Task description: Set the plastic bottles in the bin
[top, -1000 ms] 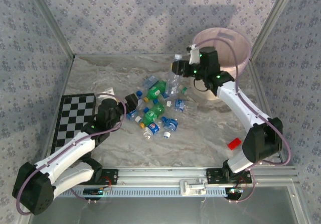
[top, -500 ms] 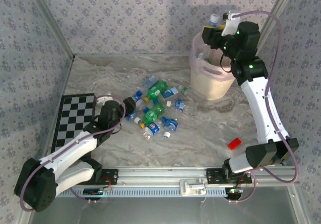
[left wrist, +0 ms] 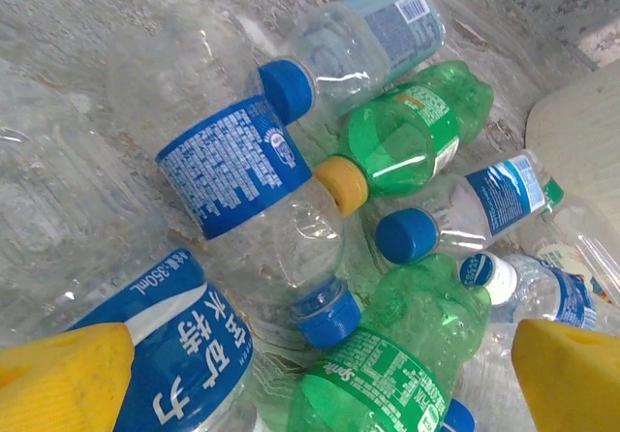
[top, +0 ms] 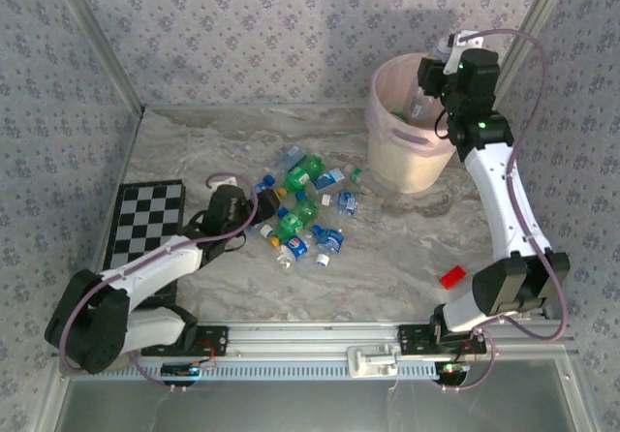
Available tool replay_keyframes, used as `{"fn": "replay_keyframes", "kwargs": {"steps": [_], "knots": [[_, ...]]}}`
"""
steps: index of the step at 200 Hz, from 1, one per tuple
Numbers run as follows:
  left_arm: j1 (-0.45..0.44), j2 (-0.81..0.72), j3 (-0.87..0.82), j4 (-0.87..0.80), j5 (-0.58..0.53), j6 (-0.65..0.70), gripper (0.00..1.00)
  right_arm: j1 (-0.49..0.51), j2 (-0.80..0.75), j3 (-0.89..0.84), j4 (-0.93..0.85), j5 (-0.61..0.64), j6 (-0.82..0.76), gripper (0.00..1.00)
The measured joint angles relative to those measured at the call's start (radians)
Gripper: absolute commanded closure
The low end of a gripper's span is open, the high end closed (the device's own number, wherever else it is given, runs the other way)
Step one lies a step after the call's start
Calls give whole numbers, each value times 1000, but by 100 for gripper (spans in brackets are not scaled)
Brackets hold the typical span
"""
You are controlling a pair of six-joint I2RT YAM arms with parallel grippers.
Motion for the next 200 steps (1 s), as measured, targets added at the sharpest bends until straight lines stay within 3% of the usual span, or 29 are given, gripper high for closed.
{"fn": "replay_keyframes", "kwargs": {"steps": [66,104,170,200], "knots": [[0,2,14,2,20,1,0,0,141,2,-164,-42,8,50],[0,2,15,1,20,1,0,0,197,10,-228,-50,20,42],[0,-29,15,-25,-10,13,0,0,172,96,-248,-49,27,23],[15,-75,15,-49,-42,29,0,5,81,87,-231,-53,29,21]]}}
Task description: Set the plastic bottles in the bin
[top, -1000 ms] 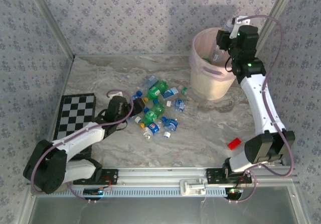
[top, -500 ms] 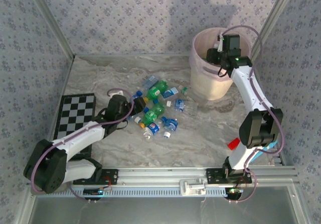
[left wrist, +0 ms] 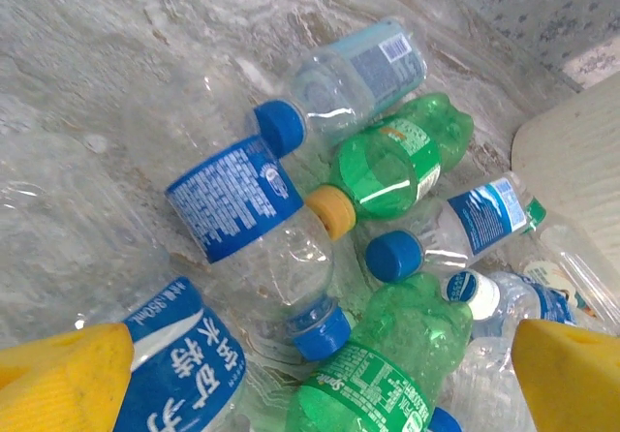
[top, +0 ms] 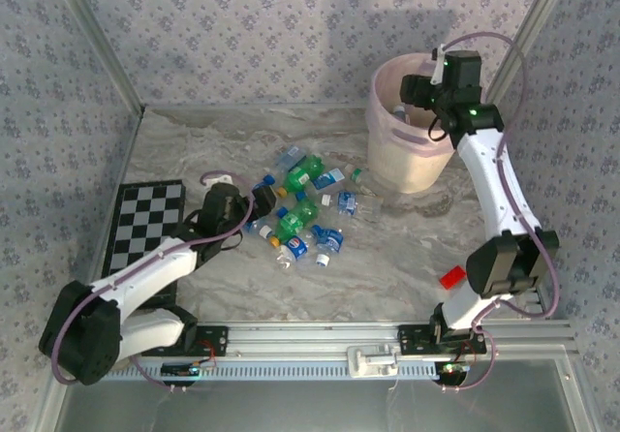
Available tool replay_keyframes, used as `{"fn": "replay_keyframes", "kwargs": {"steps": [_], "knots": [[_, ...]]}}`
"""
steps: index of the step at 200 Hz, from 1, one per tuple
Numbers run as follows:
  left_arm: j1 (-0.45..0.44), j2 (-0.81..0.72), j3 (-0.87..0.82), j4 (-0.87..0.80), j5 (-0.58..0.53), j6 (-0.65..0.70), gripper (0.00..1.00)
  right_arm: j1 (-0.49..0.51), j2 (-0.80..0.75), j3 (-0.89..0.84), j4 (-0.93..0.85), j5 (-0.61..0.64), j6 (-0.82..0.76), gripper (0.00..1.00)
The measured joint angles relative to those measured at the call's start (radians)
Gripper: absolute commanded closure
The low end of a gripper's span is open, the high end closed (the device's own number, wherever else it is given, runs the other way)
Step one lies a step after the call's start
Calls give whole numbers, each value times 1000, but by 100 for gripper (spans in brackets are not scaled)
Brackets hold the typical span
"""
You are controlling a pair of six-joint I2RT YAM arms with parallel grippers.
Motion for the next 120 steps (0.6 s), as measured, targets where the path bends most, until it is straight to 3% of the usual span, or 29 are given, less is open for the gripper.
{"fn": "replay_keyframes", "kwargs": {"steps": [62,120], "knots": [[96,-87,-8,-37,-43,9,0,92,-308,-218,165,-40,59,19],[168,-143,-39,-62,-54,6,0,308,-410,-572,303,-16,146,18]]}}
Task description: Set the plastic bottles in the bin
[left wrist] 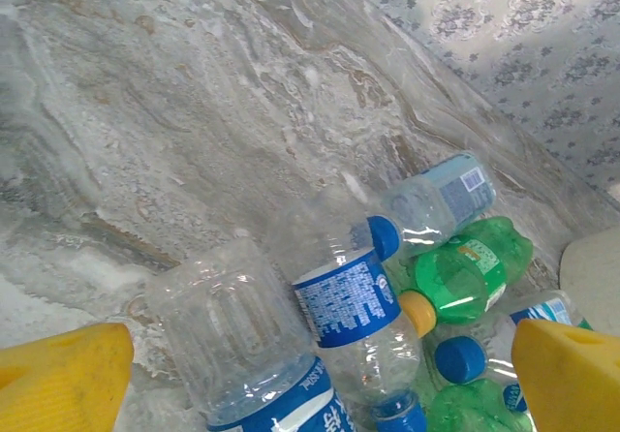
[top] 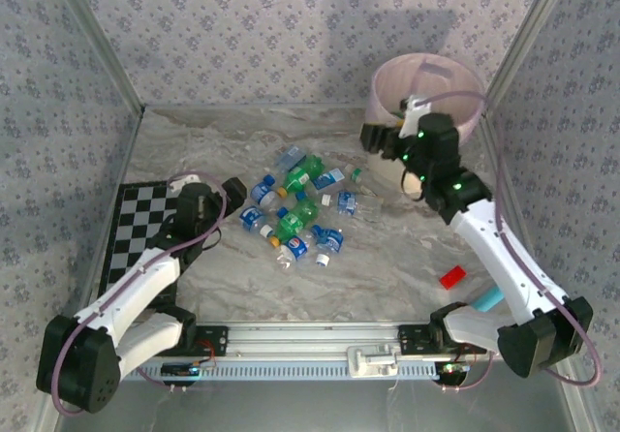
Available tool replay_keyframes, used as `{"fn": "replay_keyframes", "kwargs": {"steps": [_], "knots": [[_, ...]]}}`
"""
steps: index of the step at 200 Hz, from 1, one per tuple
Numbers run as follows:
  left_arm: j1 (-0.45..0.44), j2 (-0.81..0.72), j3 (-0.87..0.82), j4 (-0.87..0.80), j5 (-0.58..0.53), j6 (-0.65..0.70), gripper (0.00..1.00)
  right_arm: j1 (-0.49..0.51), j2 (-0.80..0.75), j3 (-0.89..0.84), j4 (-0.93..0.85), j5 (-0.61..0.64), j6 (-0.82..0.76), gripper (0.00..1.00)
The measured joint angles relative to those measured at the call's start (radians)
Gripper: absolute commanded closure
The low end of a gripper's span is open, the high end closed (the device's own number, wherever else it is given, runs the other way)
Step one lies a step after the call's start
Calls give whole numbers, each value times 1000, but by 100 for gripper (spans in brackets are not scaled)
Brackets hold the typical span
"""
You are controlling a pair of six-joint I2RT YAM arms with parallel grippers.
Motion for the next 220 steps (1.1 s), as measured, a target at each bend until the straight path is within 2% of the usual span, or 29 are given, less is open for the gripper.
{"fn": "replay_keyframes", "kwargs": {"steps": [31,78,133,170,220], "knots": [[1,0,-7,-3,1,-9,0,144,23,-174,111,44,88,18],[1,0,-29,-3,5,-27,0,317,139,-208,174,156,246,15],[1,-1,-51,-4,20,-43,0,354,222,-239,69,198,424,11],[1,-1,-60,2,19,-54,0,386,252,-244,-40,198,487,9],[1,0,-66,2,30,-57,0,400,328,-248,-74,192,556,6]]}}
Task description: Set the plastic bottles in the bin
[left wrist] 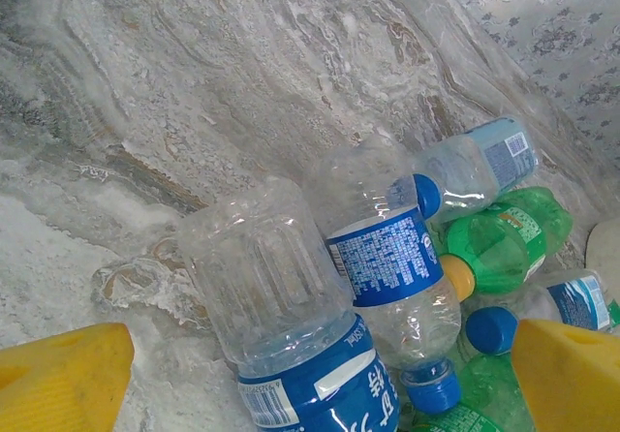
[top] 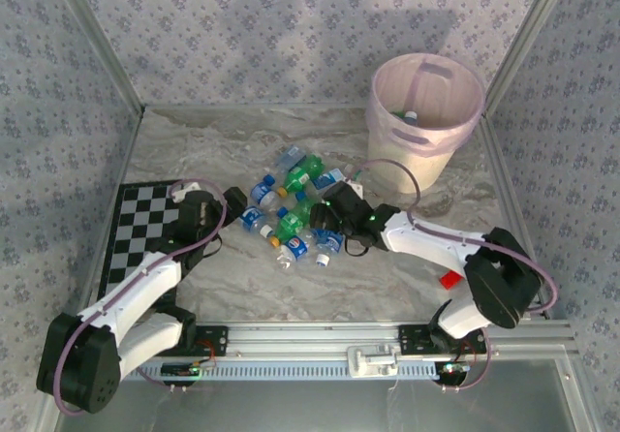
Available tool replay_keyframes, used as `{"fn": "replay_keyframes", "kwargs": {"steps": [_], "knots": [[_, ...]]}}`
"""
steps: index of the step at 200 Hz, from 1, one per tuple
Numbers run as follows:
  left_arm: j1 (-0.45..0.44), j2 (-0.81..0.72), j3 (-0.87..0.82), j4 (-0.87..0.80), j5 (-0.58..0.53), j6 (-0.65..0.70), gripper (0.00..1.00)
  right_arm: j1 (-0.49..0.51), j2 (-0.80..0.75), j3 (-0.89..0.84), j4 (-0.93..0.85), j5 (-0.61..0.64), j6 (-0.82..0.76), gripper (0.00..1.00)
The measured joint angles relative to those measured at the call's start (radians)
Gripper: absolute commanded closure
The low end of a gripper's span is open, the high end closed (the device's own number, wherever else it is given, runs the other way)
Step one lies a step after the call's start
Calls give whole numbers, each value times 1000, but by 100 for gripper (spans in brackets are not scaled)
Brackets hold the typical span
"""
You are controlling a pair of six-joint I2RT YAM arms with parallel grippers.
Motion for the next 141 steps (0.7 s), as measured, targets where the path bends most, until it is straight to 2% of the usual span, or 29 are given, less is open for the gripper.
{"fn": "replay_keyframes", "kwargs": {"steps": [59,141], "knots": [[0,-4,-3,0,0,-3,0,-11,112,-4,-1,-35,72,12],[0,-16,-5,-1,0,-4,0,-55,164,-23,78,-113,100,38]]}}
